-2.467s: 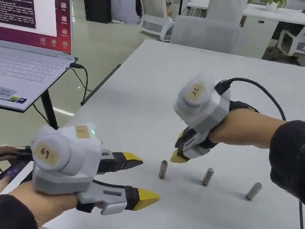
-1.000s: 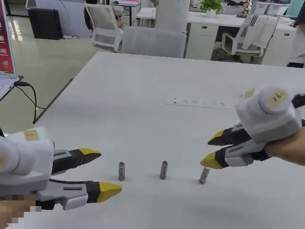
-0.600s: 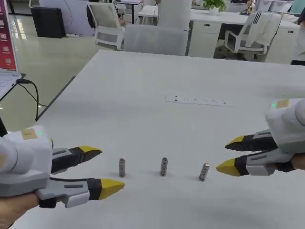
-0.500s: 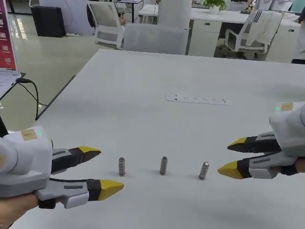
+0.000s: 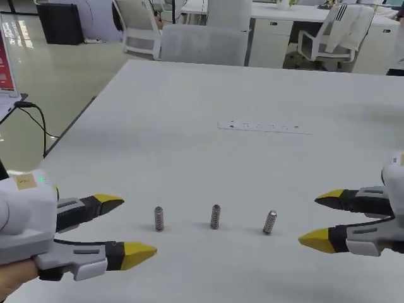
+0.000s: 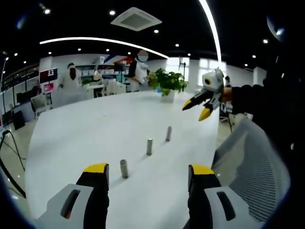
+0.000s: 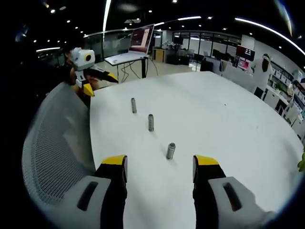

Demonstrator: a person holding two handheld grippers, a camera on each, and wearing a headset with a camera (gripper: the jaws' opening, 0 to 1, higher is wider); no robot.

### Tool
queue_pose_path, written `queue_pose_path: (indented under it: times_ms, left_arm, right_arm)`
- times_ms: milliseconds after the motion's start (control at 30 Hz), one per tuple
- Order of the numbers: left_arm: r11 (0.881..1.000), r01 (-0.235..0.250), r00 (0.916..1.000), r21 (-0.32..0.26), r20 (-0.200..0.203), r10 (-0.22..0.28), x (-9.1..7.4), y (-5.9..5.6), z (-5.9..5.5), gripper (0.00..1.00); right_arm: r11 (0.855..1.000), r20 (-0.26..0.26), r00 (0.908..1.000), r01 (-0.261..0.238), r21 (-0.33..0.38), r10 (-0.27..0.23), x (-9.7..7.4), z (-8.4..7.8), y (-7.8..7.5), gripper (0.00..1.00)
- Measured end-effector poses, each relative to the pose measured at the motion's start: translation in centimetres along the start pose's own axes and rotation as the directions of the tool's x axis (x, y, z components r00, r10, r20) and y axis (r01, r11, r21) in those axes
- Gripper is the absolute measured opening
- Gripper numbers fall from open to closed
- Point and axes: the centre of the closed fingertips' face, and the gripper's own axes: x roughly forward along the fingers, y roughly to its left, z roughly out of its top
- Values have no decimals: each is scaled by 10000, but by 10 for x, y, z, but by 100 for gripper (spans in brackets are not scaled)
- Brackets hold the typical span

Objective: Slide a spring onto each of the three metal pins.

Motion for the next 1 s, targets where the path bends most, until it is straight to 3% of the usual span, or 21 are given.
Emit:
queue_pose_path:
  times_ms: [167, 400, 1000]
  left_arm:
    - [9998, 167, 9998, 119, -75, -166, -3, 6, 0, 67]
    - [9989, 314, 9995, -357, -13, -315, -5, 13, -11, 71]
    - [9974, 98, 9999, -719, -71, -104, 0, 13, -17, 73]
  right_arm:
    - [9999, 132, 9999, 94, 130, -96, 1, -1, -4, 57]
    - [9998, 270, 9996, 118, 146, -122, 8, 3, -7, 59]
    - [9992, 483, 9988, 46, 408, -66, 18, -4, -9, 63]
